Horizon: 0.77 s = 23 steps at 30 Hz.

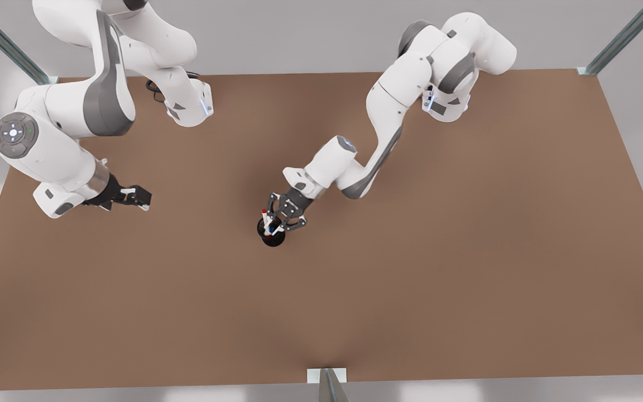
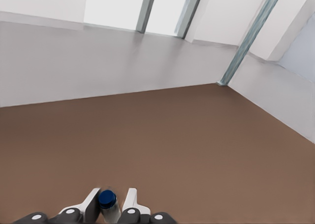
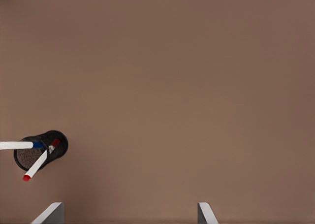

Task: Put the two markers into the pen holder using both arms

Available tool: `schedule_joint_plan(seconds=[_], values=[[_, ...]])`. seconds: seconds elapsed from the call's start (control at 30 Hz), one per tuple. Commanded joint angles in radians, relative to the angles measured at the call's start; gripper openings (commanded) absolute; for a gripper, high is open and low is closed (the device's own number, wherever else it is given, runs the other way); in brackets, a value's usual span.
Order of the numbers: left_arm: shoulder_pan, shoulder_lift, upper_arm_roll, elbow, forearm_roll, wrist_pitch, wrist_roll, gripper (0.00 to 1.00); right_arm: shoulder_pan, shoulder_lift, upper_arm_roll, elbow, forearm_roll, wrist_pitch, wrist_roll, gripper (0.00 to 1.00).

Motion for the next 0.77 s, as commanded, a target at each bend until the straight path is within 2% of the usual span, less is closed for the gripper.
schedule_joint_plan(seconds=[0.0, 0.13, 0.17, 0.23, 0.3, 0.33, 0.4, 0.43, 0.47, 0.5, 0.53, 0.73], values=[[-0.006, 0.001, 0.001, 0.0, -0.001, 0.034, -0.074, 1.0, 0.003, 0.0, 0.0, 0.0, 0.001, -0.002, -0.07, 1.0], [0.002, -0.004, 0.007, -0.001, -0.001, 0.017, -0.077, 1.0, 0.002, 0.001, 0.0, 0.0, 0.001, -0.002, -0.071, 1.0], [0.01, -0.042, 0.029, -0.001, -0.008, -0.068, -0.079, 1.0, 0.002, 0.001, 0.0, 0.0, -0.001, -0.002, -0.071, 1.0], [0.138, -0.224, 0.032, 0.005, -0.014, -0.508, -0.089, 1.0, 0.006, 0.001, 0.003, 0.007, -0.001, -0.003, -0.071, 1.0], [0.309, -0.346, 0.037, 0.069, -0.065, -1.05, -0.145, 1.0, 0.014, 0.001, 0.005, 0.008, 0.001, -0.003, -0.068, 1.0], [0.366, -0.398, 0.079, 0.114, 0.054, -1.341, -0.143, 1.0, 0.003, 0.001, 0.003, 0.005, 0.001, -0.006, -0.07, 1.0], [0.467, -0.475, 0.115, 0.161, 0.142, -1.688, -0.068, 1.0, 0.0, 0.001, 0.0, 0.0, 0.001, -0.009, -0.071, 1.0], [0.53, -0.51, 0.116, 0.192, 0.139, -1.8, 0.1, 1.0, -0.008, 0.001, 0.0, -0.001, 0.001, -0.009, -0.073, 1.0], [0.611, -0.583, 0.097, 0.189, 0.139, -1.871, 0.128, 1.0, -0.008, 0.001, 0.0, -0.001, 0.001, -0.011, -0.074, 1.0], [0.691, -0.637, 0.029, 0.142, 0.174, -1.873, 0.128, 1.0, -0.008, 0.0, 0.001, -0.003, 0.001, -0.011, -0.073, 1.0], [0.692, -0.651, 0.029, 0.126, 0.216, -1.873, 0.121, 1.0, -0.008, 0.0, 0.003, -0.003, 0.001, -0.011, -0.074, 1.0], [0.683, -0.584, 0.026, 0.19, 0.223, -1.939, 0.124, 1.0, -0.008, 0.003, 0.003, -0.001, -0.001, 0.001, -0.081, 1.0]])
